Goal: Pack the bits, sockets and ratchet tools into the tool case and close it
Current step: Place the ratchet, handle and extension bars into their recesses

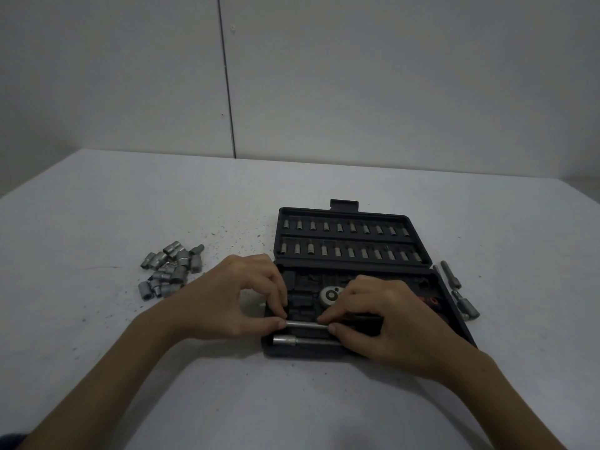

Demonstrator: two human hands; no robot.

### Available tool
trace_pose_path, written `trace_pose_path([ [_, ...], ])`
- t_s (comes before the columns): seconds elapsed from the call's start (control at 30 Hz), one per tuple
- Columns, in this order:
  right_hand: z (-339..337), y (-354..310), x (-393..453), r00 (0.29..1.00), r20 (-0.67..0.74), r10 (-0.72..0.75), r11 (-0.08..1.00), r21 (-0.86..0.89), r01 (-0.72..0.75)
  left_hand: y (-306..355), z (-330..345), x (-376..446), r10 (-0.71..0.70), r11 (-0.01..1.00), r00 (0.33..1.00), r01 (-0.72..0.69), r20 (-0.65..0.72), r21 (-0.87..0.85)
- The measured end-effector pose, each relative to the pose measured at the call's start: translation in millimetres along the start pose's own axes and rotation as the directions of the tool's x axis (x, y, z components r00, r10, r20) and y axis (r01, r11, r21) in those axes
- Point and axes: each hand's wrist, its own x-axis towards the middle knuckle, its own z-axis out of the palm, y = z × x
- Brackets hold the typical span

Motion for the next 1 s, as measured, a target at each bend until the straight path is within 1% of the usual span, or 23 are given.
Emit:
trace_pose_path([
  [0.37, -1.8, -1.2, -1.1, 1.000, -0.004, 0.018, 1.000, 0.000, -0.018, -0.5, -0.9, -0.1, 0.014, 1.000, 1.000, -0.015, 0.025, 0.022],
  [0.53, -3.9, -0.2, -1.6, 1.000, -0.007, 0.028, 1.000, 0.000, -0.028, 0.1, 1.2, -1.0, 0.006, 1.000, 1.000, -0.006, -0.001, 0.012],
  [0.73, 0.6, -1.7, 0.0, 1.000, 0.006, 0.016, 0.999, -0.034, -0.016, 0.9, 2.1, 0.0, 0.007, 1.000, 1.000, -0.007, 0.006, 0.028],
  [1.0, 0.5, -2.4, 0.0, 1.000, 0.011, 0.024, 0.999, -0.037, -0.023, -0.4, 2.5, 0.4, 0.012, 0.999, 1.000, -0.012, 0.005, 0.036],
])
